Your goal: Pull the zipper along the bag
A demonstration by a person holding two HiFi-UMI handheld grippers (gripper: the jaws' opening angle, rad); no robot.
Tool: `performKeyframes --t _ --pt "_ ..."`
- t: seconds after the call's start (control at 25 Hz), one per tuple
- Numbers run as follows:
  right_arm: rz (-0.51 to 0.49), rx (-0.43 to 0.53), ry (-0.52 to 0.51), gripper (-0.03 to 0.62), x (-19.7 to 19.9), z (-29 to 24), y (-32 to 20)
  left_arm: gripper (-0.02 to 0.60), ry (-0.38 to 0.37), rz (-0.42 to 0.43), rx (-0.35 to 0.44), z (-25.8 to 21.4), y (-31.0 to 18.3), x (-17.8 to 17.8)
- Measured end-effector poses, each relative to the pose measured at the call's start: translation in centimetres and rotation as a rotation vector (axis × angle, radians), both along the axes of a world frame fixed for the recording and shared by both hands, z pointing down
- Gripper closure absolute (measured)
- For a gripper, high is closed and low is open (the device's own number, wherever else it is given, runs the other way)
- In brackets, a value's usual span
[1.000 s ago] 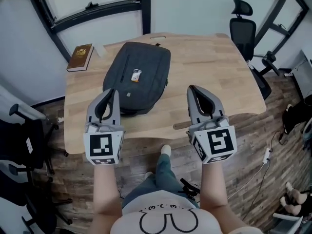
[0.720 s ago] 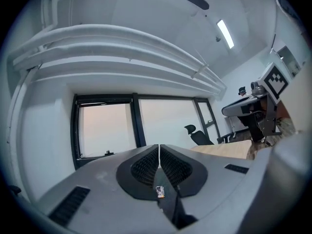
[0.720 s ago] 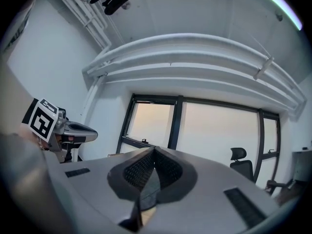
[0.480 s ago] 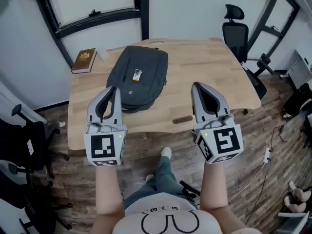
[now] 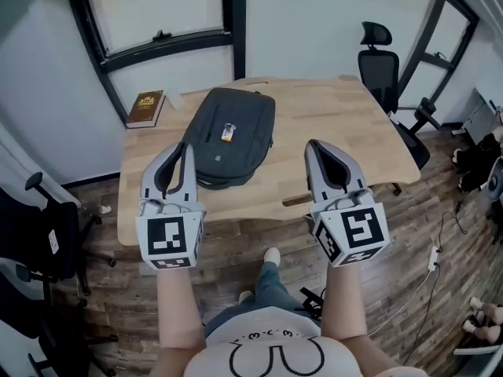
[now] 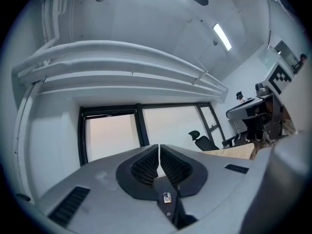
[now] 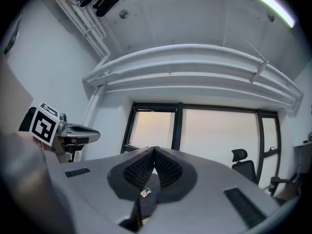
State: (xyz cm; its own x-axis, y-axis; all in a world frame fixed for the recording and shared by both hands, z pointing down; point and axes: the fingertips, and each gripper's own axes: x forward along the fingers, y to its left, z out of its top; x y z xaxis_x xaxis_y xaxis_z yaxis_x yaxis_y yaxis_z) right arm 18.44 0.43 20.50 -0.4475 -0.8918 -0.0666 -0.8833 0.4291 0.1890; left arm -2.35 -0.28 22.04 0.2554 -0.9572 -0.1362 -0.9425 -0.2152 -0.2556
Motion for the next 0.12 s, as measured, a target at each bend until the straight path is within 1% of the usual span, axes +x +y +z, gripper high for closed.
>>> performKeyframes --t 0.12 --pt "0.003 -0.001 0.0 0.542 -0.24 -0.33 0.11 0.56 0.01 -0.007 0.008 -0.68 0.29 -0.42"
